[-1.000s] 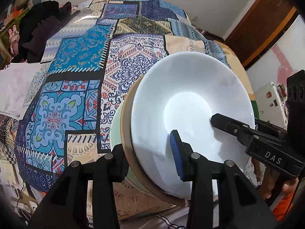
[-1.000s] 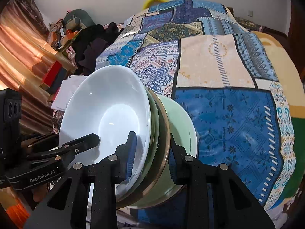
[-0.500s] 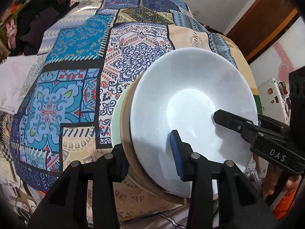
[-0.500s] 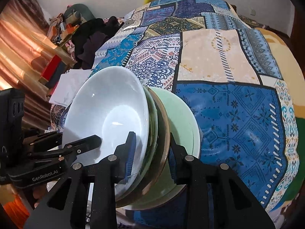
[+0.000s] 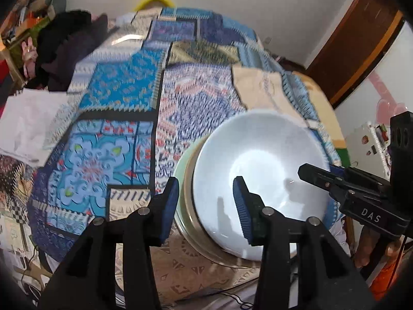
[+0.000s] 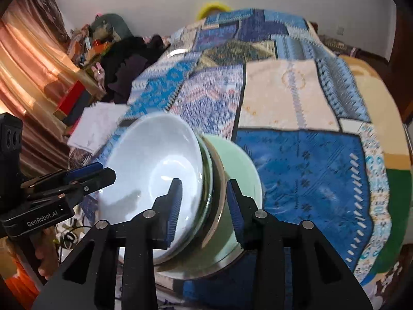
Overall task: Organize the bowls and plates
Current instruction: 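Open the left tool and pull both tools back from the stack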
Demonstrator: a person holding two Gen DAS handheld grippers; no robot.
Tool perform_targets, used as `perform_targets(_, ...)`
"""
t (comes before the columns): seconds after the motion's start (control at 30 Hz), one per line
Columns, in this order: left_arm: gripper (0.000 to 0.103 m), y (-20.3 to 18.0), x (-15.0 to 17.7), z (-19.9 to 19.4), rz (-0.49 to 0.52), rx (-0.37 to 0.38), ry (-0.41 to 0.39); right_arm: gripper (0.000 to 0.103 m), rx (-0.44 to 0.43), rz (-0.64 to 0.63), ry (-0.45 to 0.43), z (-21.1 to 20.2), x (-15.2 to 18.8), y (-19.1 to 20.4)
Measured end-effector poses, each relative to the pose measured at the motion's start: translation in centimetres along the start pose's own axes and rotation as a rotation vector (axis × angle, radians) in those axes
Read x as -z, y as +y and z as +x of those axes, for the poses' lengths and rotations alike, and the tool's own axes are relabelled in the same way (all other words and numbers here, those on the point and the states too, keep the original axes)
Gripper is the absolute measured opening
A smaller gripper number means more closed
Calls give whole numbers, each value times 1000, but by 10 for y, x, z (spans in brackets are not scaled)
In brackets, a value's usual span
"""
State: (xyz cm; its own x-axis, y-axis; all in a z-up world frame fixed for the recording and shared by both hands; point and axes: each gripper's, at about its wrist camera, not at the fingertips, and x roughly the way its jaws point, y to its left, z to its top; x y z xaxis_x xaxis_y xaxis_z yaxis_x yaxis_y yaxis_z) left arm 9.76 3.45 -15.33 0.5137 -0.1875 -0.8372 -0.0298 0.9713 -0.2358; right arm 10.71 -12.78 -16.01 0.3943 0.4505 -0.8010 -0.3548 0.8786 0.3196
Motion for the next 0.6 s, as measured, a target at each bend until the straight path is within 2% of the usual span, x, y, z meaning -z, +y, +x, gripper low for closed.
perform_targets(0.4, 59, -38, -8, -113, 92, 45, -353, 44, 6, -109, -306, -99, -11, 39)
perform_targets(0.47, 65, -43, -5, -131, 106, 43, -416, 57, 8, -134, -369, -115, -7, 47)
perform_targets(0.6, 73, -48, 4, -156, 131, 29, -519, 67, 27, -180, -487, -142, 1, 60)
